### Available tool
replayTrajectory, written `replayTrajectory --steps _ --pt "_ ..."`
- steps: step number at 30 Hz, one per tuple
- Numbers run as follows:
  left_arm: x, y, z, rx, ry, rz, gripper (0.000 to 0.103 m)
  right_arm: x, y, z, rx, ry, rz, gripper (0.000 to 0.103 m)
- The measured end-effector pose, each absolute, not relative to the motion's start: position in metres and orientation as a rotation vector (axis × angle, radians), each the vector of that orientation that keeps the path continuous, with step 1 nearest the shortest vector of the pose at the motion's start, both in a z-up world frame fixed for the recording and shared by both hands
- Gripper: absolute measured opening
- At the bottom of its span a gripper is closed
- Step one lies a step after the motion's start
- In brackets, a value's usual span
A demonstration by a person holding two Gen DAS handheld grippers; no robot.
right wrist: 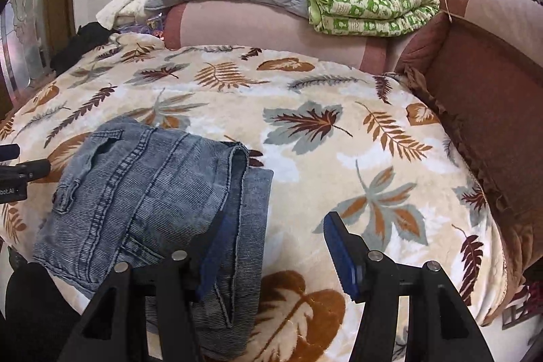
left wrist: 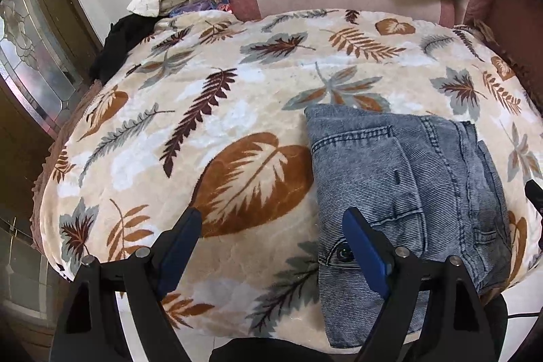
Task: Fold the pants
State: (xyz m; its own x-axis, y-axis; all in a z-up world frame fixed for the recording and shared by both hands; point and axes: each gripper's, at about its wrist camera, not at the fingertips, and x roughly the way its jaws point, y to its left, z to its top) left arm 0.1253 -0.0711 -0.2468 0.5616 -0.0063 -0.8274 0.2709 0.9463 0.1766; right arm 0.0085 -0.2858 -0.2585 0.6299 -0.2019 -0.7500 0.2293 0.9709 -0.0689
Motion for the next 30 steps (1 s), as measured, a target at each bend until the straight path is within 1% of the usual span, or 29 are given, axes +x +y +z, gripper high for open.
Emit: replayTrajectory --steps 9,12,15,21,25,30 --pt "0.107 -0.07 -0.221 0.3 0.907 -0.177 0.085 -0.003 -0.268 -0.237 -0.01 0.804 -0.231 0.061" --pt "0.106 -0.067 -0.222 0.304 0.927 -0.187 0.085 -0.005 -0.268 -0.237 -0.005 0.81 -0.222 0.066" --pt "0.112 -0.061 -0.232 0.281 0.99 -0.215 0.085 -0.004 -0.283 -0.248 0.103 0.853 -0.163 0.067" --pt "0.13 -0.051 -0.262 0.263 1.096 -0.209 0.085 0.0 -0.331 -0.303 0.474 0.957 -0.026 0.067" --pt "0.142 -0.057 -0.277 0.244 1.135 -0.263 0.085 0.003 -0.35 -0.327 0.646 0.941 0.054 0.067" --pt "0.154 -0.068 -0.281 0.233 1.134 -0.331 0.085 0.02 -0.366 -0.345 0.739 0.935 0.105 0.067"
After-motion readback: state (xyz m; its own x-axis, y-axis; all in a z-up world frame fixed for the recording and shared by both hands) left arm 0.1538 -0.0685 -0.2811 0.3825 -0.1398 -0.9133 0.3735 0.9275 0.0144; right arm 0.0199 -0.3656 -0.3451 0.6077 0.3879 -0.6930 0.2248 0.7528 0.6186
